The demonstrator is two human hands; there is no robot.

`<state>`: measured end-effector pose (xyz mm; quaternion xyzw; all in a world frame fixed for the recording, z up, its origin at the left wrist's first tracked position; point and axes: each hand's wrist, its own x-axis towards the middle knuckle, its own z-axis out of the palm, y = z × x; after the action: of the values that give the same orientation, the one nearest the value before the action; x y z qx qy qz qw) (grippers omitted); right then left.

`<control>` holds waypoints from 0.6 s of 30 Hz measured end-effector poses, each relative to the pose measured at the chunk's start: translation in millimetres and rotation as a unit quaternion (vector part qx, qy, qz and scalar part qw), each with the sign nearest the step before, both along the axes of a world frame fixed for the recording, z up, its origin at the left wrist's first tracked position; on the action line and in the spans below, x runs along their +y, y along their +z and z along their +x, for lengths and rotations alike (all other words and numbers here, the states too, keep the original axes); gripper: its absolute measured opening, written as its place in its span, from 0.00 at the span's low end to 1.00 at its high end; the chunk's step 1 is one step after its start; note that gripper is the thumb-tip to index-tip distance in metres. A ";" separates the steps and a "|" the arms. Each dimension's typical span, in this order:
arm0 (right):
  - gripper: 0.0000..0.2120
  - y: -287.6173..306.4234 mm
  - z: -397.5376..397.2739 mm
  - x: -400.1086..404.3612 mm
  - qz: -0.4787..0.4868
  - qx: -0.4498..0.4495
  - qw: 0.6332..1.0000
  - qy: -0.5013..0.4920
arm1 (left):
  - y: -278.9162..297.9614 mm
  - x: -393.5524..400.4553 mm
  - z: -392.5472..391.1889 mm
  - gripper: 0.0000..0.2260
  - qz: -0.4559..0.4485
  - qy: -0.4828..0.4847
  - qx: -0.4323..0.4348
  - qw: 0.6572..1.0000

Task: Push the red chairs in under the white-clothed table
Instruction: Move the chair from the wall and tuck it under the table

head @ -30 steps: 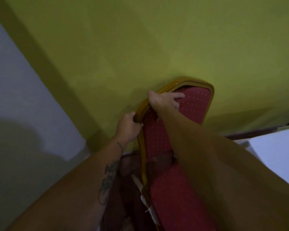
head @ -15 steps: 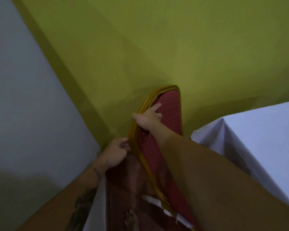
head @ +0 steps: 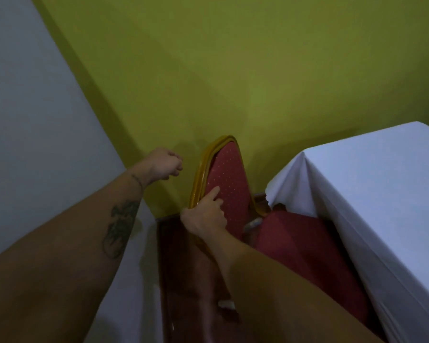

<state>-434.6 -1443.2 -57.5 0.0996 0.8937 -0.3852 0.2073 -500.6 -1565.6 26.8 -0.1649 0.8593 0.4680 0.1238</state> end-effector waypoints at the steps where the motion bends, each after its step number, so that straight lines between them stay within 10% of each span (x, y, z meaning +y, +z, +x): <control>1: 0.56 -1.2 4.3 0.9 -0.005 -0.009 1.000 0.003 | 0.6 9.6 -3.8 0.09 -0.017 -0.024 0.002 1.000; 18: 0.59 15.2 111.6 96.8 -0.063 -0.055 0.996 0.017 | -33.6 112.9 59.4 0.06 -0.021 -0.142 -0.104 0.984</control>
<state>-322.9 -1346.4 -42.3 0.0922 0.8564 -0.4314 0.2683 -441.2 -1452.8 -6.7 -0.0920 0.8661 0.4076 0.2744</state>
